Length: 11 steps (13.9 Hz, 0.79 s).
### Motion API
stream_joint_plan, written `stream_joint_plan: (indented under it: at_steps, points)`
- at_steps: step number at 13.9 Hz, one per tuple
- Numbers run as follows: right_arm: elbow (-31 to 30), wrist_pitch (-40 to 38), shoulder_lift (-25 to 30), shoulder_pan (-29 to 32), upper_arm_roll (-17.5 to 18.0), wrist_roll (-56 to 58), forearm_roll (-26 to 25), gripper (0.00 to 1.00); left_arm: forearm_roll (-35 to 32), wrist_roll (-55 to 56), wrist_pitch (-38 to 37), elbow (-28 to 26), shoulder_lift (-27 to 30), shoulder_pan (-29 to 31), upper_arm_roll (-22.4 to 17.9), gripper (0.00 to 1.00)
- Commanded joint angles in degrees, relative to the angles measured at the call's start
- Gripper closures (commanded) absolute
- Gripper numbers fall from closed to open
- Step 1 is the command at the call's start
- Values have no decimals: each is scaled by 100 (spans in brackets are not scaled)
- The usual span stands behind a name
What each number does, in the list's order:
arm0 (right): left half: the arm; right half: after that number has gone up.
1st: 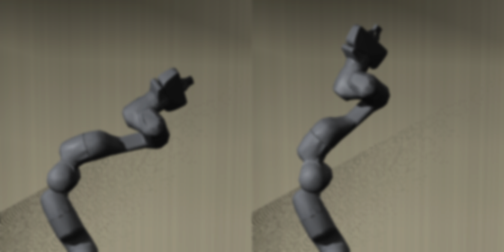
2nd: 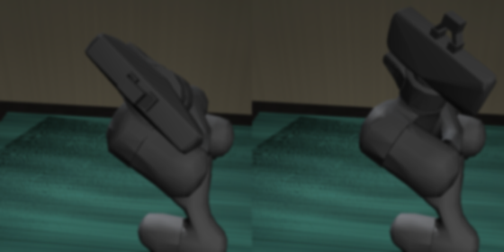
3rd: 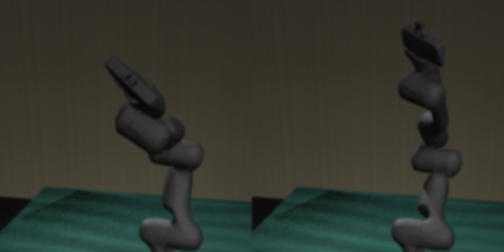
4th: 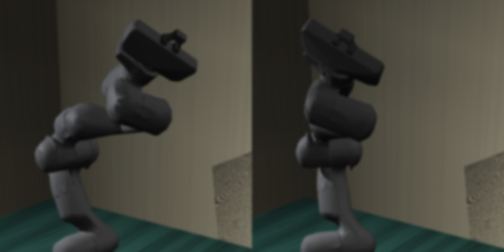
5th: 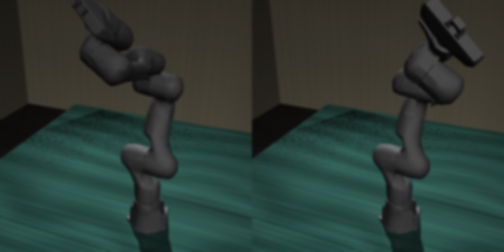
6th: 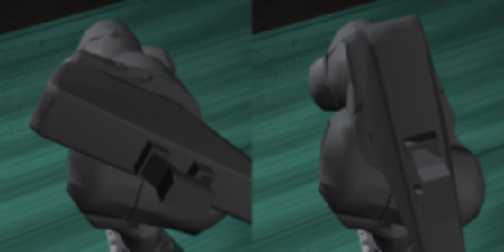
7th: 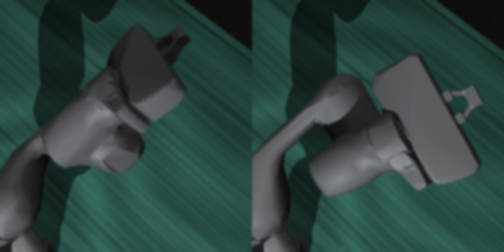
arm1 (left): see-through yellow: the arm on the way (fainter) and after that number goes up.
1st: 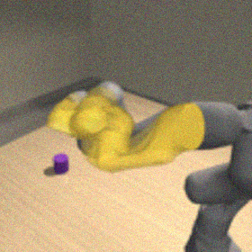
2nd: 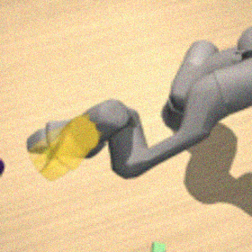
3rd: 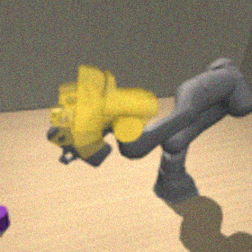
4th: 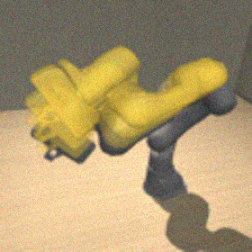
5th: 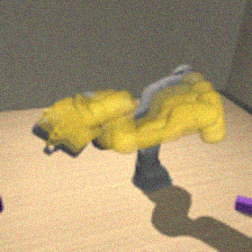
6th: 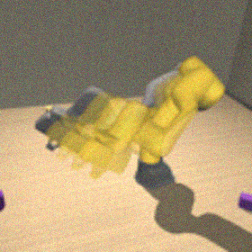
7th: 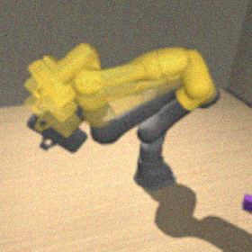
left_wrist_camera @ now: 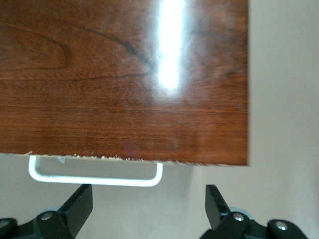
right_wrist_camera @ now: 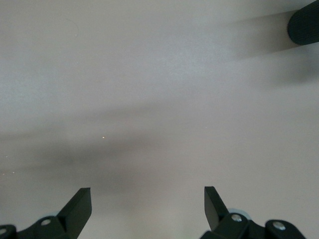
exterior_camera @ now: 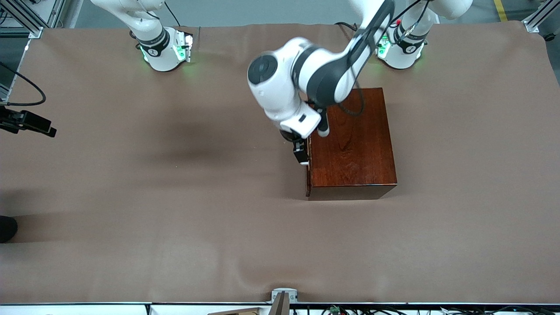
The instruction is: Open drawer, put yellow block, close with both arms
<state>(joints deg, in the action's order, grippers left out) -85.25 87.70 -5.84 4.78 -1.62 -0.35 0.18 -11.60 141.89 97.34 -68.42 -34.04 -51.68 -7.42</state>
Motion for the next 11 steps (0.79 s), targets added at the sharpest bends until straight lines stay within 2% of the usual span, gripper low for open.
stream_joint_plan:
  at_steps: [1, 5, 11]
  points:
    - [43, -42, 30, 22, 38, -80, -36, 0, -123, -405, 362, -136, 371, 209, -75, 0]
    - [43, -78, 48, -39, 74, -88, -45, 0, 552, -1792, 540, -154, 688, 1220, -75, 0]
    - [43, -78, 48, -48, 74, -97, -36, 0, 1046, -4069, 523, -338, 1084, 2696, -66, 0]
